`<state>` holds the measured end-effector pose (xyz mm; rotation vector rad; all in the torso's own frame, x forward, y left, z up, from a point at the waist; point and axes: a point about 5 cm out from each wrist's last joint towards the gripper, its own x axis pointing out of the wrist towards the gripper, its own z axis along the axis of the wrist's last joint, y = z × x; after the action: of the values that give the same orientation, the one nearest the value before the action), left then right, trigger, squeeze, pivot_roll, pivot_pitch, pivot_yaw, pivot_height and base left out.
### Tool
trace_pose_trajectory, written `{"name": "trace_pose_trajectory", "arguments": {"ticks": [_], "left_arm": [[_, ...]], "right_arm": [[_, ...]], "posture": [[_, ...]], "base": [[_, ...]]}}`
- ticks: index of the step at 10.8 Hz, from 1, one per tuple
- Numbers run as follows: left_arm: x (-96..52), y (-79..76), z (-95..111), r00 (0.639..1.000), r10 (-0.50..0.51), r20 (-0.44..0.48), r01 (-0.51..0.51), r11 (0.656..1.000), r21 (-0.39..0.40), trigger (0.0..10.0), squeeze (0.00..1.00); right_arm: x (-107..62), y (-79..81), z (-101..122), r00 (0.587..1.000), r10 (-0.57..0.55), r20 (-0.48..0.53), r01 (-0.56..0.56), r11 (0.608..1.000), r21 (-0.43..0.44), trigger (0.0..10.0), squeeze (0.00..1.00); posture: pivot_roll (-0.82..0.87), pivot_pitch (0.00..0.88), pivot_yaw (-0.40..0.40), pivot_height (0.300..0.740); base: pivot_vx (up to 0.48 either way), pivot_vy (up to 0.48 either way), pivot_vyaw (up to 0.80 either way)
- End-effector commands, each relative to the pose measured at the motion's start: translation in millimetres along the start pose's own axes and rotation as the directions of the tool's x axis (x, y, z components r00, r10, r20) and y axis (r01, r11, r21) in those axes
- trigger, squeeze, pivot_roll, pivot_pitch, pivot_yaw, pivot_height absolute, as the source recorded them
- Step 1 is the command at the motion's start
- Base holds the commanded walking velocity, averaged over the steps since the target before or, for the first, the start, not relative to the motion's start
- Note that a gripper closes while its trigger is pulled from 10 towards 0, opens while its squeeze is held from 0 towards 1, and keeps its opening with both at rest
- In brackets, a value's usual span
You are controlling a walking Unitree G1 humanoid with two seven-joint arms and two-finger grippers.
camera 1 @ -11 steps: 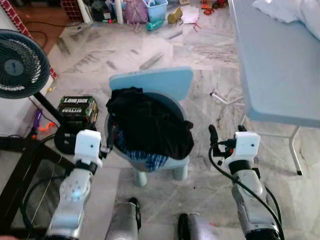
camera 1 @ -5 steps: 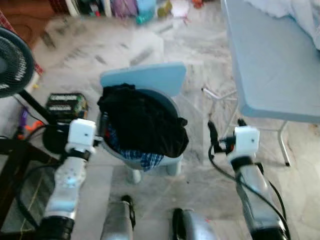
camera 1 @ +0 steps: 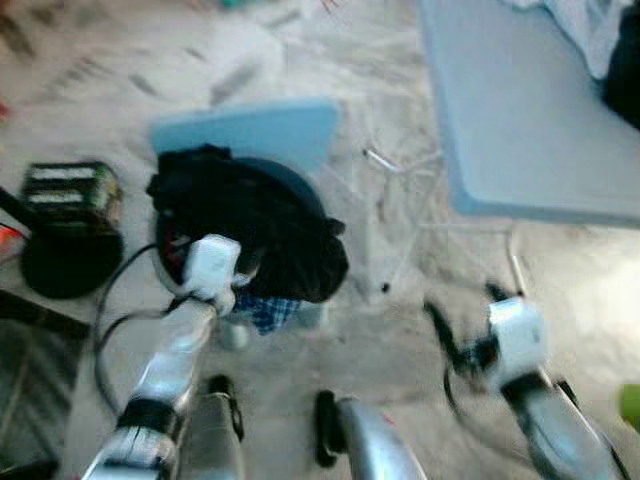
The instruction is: Hang hanger
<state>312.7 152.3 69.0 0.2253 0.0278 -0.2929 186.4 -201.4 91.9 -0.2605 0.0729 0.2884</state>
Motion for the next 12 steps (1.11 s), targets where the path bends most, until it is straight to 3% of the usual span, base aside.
{"name": "trace_pose_trajectory", "arguments": {"ticks": [1, 2, 3, 4, 6, 7, 9, 12], "left_arm": [[1.4, -6.8, -11, 0.997, -0.041, -0.067, 0.041, 0.999, -0.001, 10.0, 0.00], [6.0, -8.8, -15, 0.992, -0.066, -0.104, 0.069, 0.997, 0.025, 10.0, 0.00], [6.4, -12.0, -21, 0.983, -0.093, -0.160, 0.102, 0.994, 0.049, 2.4, 0.00], [0.8, -12.7, -34, 0.970, -0.101, -0.222, 0.116, 0.992, 0.055, 0.0, 0.00], [-13.9, -13.7, -56, 0.944, -0.092, -0.318, 0.118, 0.991, 0.062, 0.0, 0.00], [-20.8, -9.8, -62, 0.942, -0.034, -0.333, 0.066, 0.994, 0.087, 0.0, 0.00], [-26.5, -6.0, -59, 0.965, 0.065, -0.254, -0.043, 0.995, 0.089, 0.0, 0.00], [-29.3, -18.9, -47, 0.991, 0.049, -0.125, -0.036, 0.994, 0.105, 0.0, 0.00]], "right_arm": [[-3.8, -0.5, 2, 1.000, 0.025, -0.017, -0.026, 0.999, -0.026, 10.0, 0.00], [-2.1, -0.7, 5, 0.999, 0.028, -0.022, -0.029, 0.999, -0.027, 10.0, 0.00], [1.3, 2.8, 8, 0.998, 0.053, -0.016, -0.054, 0.998, -0.040, 10.0, 0.00], [2.9, 5.7, 9, 0.996, 0.083, -0.017, -0.084, 0.995, -0.056, 10.0, 0.00], [7.2, 4.7, 9, 0.995, 0.096, -0.018, -0.097, 0.993, -0.063, 10.0, 0.00], [10.2, 3.7, 8, 0.995, 0.102, -0.019, -0.103, 0.992, -0.069, 10.0, 0.00], [18.1, 3.1, 8, 0.994, 0.105, -0.013, -0.106, 0.991, -0.084, 10.0, 0.00], [28.0, 6.5, 9, 0.993, 0.115, 0.002, -0.114, 0.988, -0.101, 10.0, 0.00]], "posture": [[-0.25, 0.331, -0.133, 0.740], [-0.25, 0.327, -0.133, 0.740], [-0.25, 0.321, -0.134, 0.740], [-0.24, 0.314, -0.137, 0.740], [-0.23, 0.308, -0.144, 0.740], [-0.22, 0.299, -0.150, 0.740], [-0.18, 0.292, -0.157, 0.740], [-0.16, 0.284, -0.159, 0.740]], "base": [[0.000, 0.000, 0.00], [0.000, 0.000, 0.00], [0.000, 0.000, 0.00], [0.000, 0.000, 0.00], [0.000, 0.000, 0.00], [0.000, 0.000, 0.00], [0.000, 0.000, 0.00], [0.000, 0.000, 0.00]]}}
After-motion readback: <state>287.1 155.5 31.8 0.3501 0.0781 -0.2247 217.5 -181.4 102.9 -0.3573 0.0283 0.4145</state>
